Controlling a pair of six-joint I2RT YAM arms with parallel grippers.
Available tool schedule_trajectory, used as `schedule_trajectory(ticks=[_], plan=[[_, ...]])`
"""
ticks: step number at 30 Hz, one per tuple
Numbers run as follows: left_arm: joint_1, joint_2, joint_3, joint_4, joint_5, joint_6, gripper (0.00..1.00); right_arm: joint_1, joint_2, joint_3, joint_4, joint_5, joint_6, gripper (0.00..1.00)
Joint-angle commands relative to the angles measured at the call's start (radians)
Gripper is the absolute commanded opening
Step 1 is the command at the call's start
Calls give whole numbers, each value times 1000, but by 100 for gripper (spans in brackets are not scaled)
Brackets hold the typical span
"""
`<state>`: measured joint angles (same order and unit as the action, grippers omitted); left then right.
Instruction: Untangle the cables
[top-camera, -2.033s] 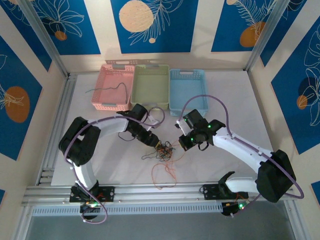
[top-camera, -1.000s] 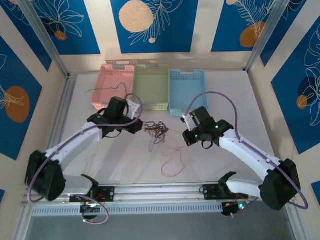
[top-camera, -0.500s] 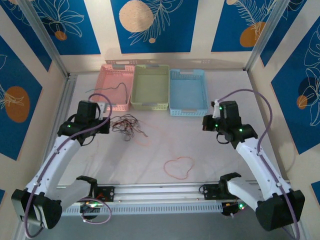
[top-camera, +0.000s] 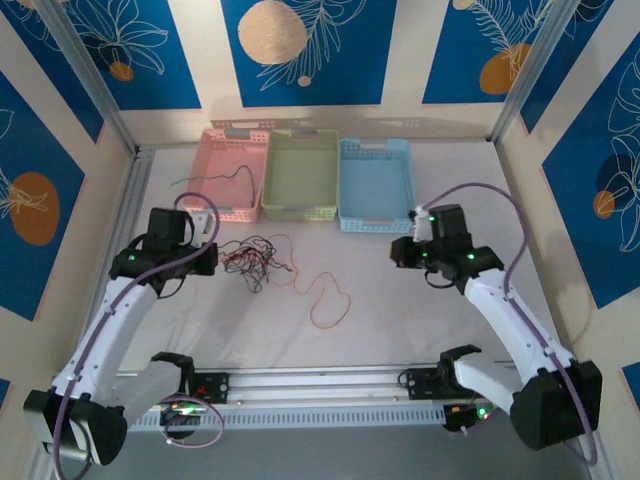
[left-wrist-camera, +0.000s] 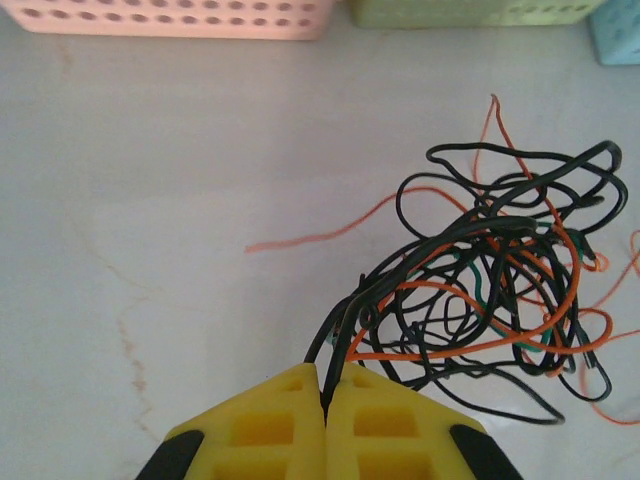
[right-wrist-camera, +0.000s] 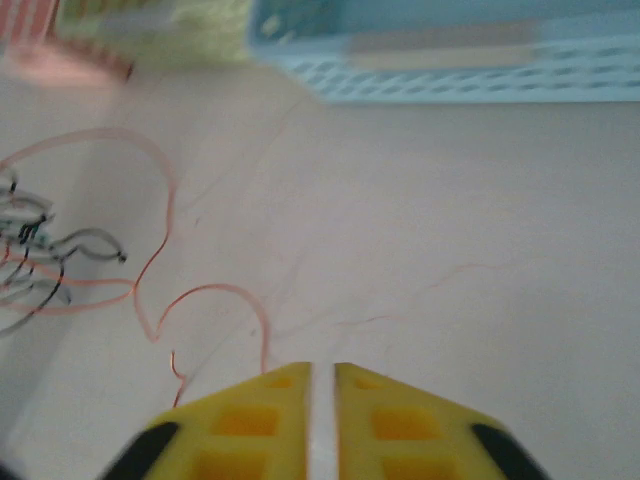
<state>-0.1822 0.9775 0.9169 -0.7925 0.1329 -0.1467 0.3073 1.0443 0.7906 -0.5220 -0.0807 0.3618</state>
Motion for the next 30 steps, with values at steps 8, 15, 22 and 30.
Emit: schedule_trajectory(ticks=[8, 15, 22, 30], plan=[[9, 13, -9, 18, 102, 15, 0, 320, 405, 161, 104, -121, -111, 48], [8, 28, -9, 9, 49, 15, 0, 344, 659, 358, -20, -47, -267, 53], [8, 38, -9, 6, 22, 18, 0, 374, 728, 440, -119, 54, -495, 60], [9, 47, -10, 4, 7, 19, 0, 458, 765, 464, -155, 3, -656, 64]])
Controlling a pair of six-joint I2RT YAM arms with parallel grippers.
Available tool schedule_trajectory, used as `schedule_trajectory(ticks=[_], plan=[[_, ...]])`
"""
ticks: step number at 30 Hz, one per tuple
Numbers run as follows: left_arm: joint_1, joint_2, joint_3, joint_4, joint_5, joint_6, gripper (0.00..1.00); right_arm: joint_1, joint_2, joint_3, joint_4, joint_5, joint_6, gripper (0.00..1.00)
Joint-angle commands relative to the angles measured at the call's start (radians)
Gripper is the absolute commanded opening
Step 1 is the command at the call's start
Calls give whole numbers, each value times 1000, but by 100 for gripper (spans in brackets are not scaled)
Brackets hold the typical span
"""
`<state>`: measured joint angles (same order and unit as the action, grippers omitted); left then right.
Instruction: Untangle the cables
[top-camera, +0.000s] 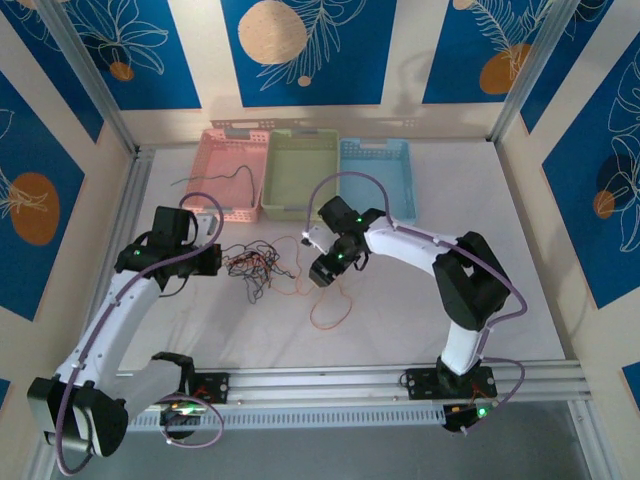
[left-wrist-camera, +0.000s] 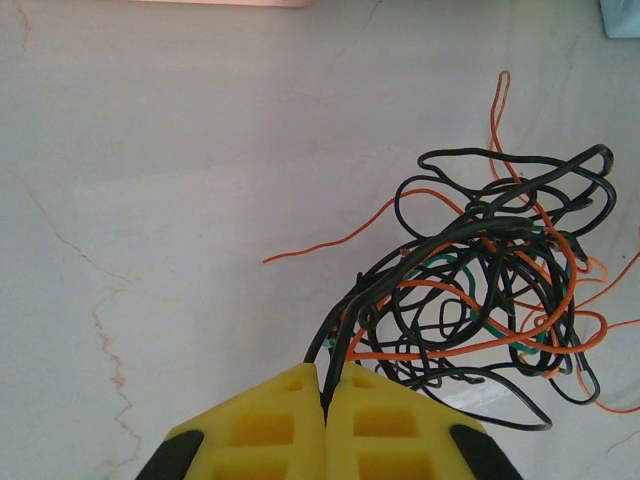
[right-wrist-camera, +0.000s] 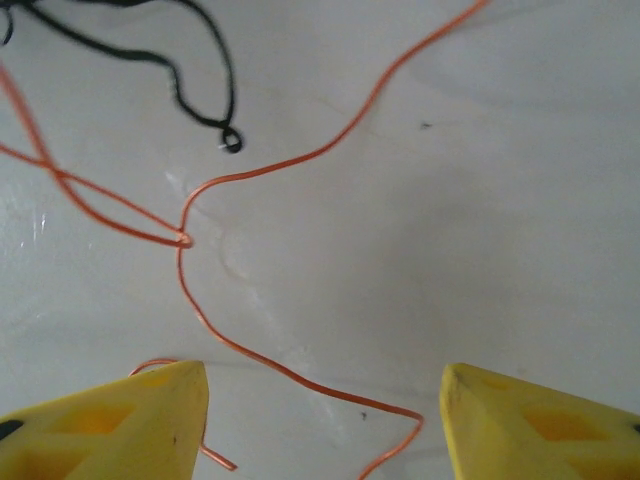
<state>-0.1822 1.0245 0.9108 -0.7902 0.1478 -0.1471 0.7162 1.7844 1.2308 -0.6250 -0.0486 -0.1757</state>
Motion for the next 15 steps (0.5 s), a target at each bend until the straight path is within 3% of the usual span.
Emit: schedule_trajectory(ticks=[1, 8, 15], plan=[[10, 0, -4, 2, -8, 19, 0, 61, 33, 29, -64, -26, -145, 64], [8, 8, -7, 3, 3, 23, 0, 98, 145, 101, -136, 93, -197, 64], [9, 11, -10, 6, 3, 23, 0, 121, 157, 72, -130, 139, -229, 63]])
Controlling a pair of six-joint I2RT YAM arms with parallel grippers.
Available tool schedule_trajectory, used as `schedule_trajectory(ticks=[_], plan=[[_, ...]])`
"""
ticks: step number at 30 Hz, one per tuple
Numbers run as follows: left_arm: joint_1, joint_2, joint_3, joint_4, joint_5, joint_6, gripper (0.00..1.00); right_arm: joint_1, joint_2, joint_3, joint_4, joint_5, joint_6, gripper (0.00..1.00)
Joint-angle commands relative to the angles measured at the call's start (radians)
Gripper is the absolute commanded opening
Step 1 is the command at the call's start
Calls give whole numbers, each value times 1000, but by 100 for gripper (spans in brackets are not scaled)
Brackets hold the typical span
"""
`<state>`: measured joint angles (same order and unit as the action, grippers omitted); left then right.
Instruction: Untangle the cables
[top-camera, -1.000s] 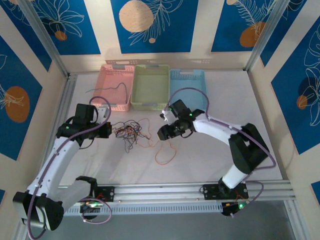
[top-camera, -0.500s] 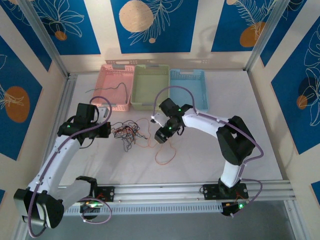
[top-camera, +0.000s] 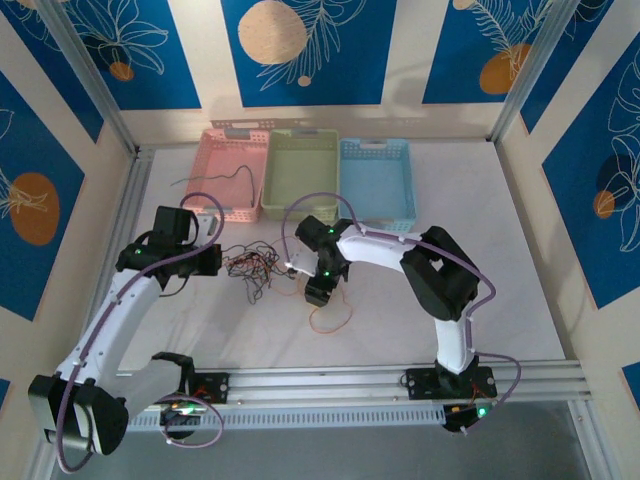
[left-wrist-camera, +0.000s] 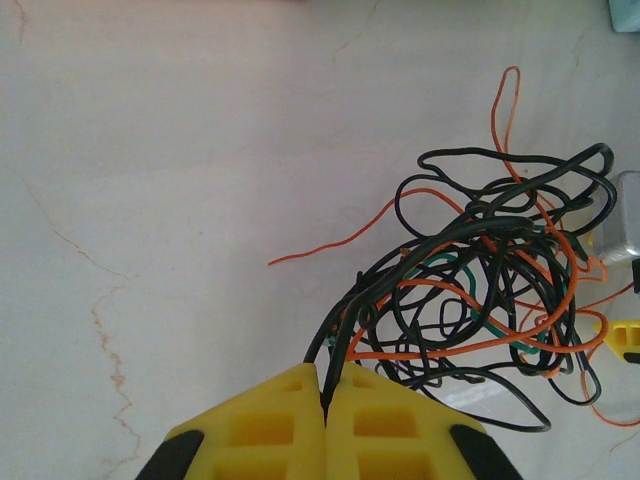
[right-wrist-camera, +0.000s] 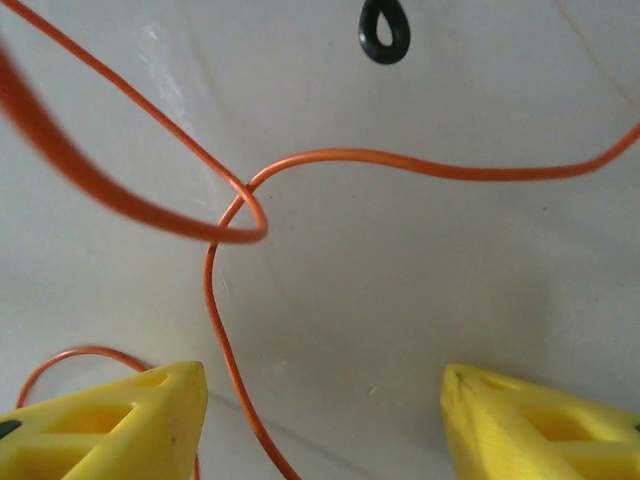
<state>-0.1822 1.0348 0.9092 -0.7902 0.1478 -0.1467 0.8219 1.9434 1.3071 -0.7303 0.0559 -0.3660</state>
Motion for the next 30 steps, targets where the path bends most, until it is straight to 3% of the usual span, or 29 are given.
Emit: schedule_trajectory(ticks=[1, 6, 11, 13, 15, 18, 21, 24, 30], plan=[[9, 1, -9, 6, 3, 22, 0, 15, -1, -6, -20, 44, -39, 62], [9, 0, -9, 7, 3, 21, 0, 13, -17, -18, 9, 91, -29, 48], [8, 8, -11, 9, 14, 18, 2, -25, -111, -41, 59, 55, 56, 9], [9, 14, -12, 10, 25, 17, 5, -46, -171, -81, 95, 55, 103, 0], [8, 20, -13, 10, 37, 13, 11, -69, -226, -123, 119, 46, 152, 0], [9, 32, -13, 12, 77, 9, 38, -80, -322, -206, 154, 25, 181, 0], [7, 45, -14, 13, 115, 6, 57, -83, -399, -271, 181, 28, 200, 0], [7, 64, -6, 6, 129, 3, 63, -86, -430, -293, 185, 39, 230, 0], [-6, 110, 24, 40, 207, -16, 64, -87, -445, -320, 218, 22, 283, 0]])
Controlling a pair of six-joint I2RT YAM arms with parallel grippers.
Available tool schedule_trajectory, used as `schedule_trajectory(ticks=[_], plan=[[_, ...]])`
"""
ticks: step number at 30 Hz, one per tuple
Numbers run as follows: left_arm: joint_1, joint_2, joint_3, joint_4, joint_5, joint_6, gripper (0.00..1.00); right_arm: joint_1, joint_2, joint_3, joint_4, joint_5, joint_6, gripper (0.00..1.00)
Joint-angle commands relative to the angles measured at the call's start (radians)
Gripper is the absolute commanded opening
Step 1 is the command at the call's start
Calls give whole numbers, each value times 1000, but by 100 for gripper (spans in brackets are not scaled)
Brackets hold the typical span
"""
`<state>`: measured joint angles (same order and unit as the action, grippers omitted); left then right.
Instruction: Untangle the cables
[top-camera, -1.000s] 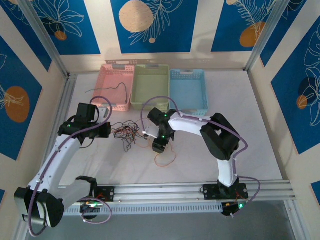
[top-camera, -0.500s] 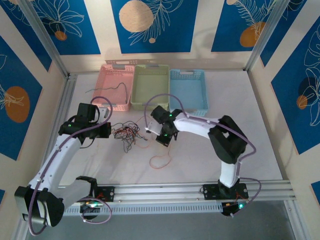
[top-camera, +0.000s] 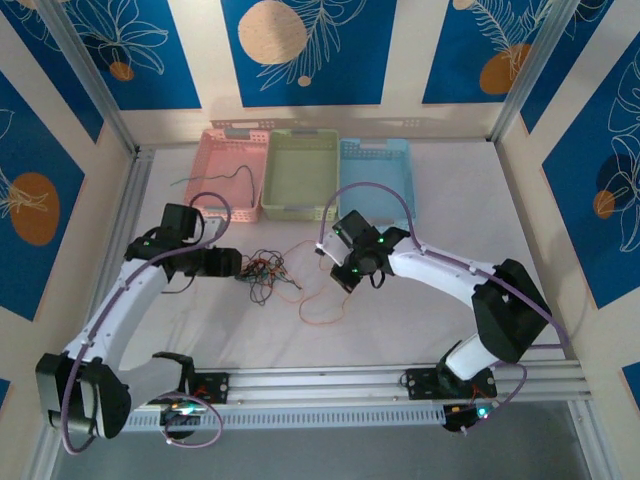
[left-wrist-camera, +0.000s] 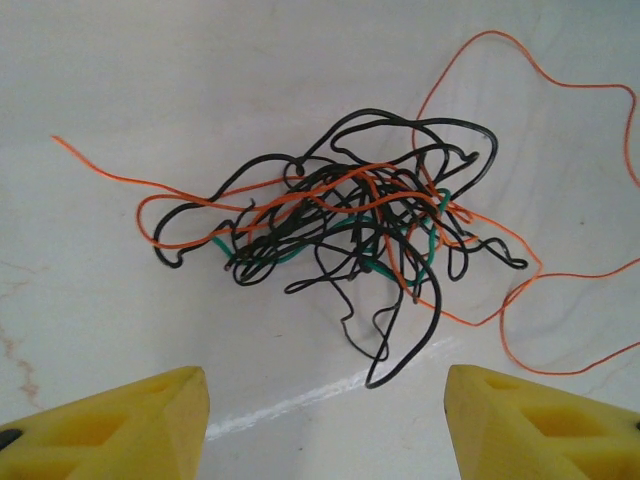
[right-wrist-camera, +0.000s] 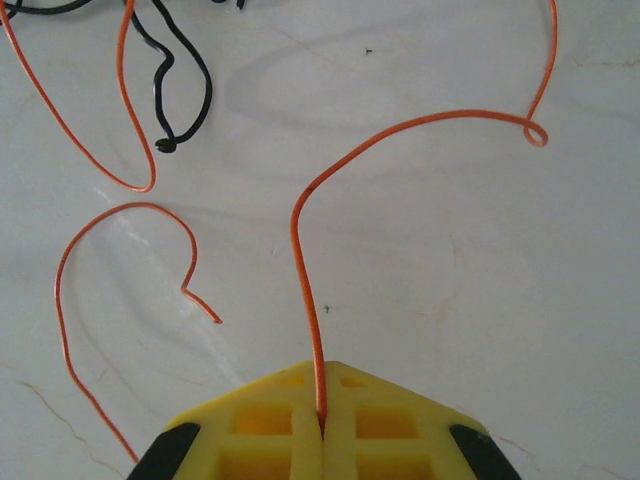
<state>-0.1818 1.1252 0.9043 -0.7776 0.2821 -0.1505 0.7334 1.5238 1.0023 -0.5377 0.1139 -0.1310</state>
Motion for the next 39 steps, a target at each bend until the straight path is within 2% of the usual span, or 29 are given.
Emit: schedule_trajectory(ticks=[1, 6, 11, 14, 17, 22, 31, 34, 39], plan=[[-15, 41, 47, 35, 87, -17, 64, 2, -26, -20, 30, -37, 55, 0], [-155, 202, 199, 23, 28, -15, 65, 3, -29, -46, 35, -27, 65, 0], [-322, 408, 362, -19, -156, -122, 66, 1, -35, -54, 35, -13, 68, 0], [-395, 524, 437, -85, -319, -201, 61, 1, -36, -52, 33, -13, 66, 0], [-453, 606, 475, -123, -432, -233, 62, -2, -33, -54, 31, -17, 63, 0], [-505, 663, 490, -123, -540, -262, 65, 1, -26, -56, 22, -10, 62, 0], [-530, 754, 511, -141, -635, -251, 64, 8, -23, -62, 21, -1, 64, 0], [-536, 774, 525, -142, -652, -245, 59, 9, -22, -62, 19, 0, 64, 0], [-539, 761, 514, -131, -670, -241, 40, 10, -23, -62, 14, 6, 64, 0]])
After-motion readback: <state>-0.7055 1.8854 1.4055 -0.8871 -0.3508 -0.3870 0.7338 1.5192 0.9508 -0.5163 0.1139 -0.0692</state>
